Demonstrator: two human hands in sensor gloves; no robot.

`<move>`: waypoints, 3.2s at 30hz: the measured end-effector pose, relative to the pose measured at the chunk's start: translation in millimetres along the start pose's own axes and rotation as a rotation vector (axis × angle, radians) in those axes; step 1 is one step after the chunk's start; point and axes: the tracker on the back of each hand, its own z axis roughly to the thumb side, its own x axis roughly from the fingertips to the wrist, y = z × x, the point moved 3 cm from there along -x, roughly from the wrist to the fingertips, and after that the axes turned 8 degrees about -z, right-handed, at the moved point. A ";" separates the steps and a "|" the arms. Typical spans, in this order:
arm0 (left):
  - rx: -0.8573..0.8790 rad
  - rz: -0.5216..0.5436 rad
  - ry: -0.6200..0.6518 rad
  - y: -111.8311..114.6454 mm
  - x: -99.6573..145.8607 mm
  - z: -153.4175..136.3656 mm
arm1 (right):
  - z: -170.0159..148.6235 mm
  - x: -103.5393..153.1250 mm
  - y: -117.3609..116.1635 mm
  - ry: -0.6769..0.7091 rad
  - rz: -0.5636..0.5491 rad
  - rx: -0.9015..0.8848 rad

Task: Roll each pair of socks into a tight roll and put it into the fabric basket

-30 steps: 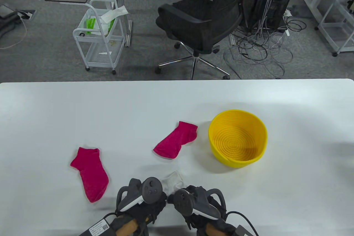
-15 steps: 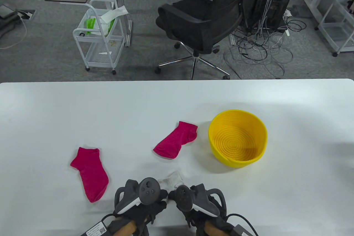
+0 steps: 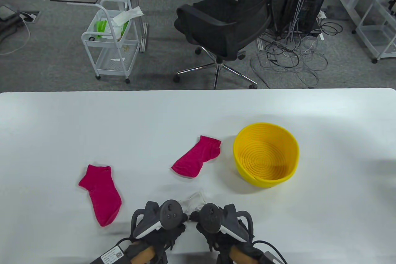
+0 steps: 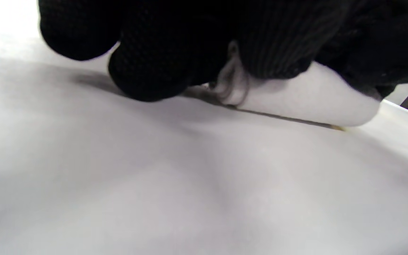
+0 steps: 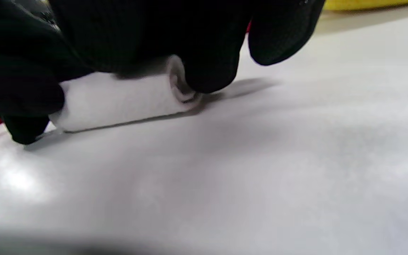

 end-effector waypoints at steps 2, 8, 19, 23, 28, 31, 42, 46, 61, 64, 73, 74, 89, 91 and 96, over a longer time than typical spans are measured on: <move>0.022 -0.009 0.001 0.1 -0.8 -2.2 | 4.9 2.5 5.3 0.035 -0.042 0.029; 0.045 -0.021 0.004 0.3 -1.6 -4.2 | 19.3 10.2 15.6 0.110 -0.108 0.076; 0.070 0.005 -0.011 -6.0 -0.5 -5.4 | 10.0 3.1 -2.5 0.054 0.021 0.098; 0.080 0.069 -0.022 -16.6 5.6 -6.3 | 7.4 1.2 -6.6 0.037 0.037 0.097; 0.034 0.022 -0.012 -12.2 5.2 -2.2 | 6.2 0.0 -10.4 0.021 0.039 0.097; -0.035 0.006 -0.011 -4.4 1.9 2.2 | 5.5 -1.3 -11.9 0.007 0.042 0.099; 0.030 0.014 0.003 -5.0 -2.1 -2.7 | 8.7 -1.0 -6.1 0.028 0.014 0.105; 0.040 -0.006 -0.001 -3.8 -3.6 -4.5 | 10.8 0.4 -2.0 0.042 -0.017 0.118; 0.027 0.005 -0.004 -2.6 -2.6 -4.3 | 20.2 7.2 3.3 0.131 0.007 0.149; 0.031 0.006 -0.003 -3.0 -2.4 -4.7 | 17.2 5.6 0.8 0.113 0.018 0.146; 0.092 0.034 0.004 -18.9 9.8 -2.3 | 13.4 3.7 -1.8 0.082 0.028 0.163; 0.090 0.029 0.005 -18.8 10.3 -1.9 | 12.7 3.1 -2.9 0.077 0.029 0.172; 0.006 -0.029 -0.015 -1.1 -1.6 -0.5 | 7.4 -1.5 -3.2 0.035 0.016 0.133; 0.013 -0.027 -0.014 -0.7 -1.9 -1.1 | 6.4 -1.6 -1.9 0.033 0.020 0.121; 0.021 -0.039 -0.016 -0.5 -1.3 -2.3 | 12.6 4.6 15.7 0.094 -0.076 0.150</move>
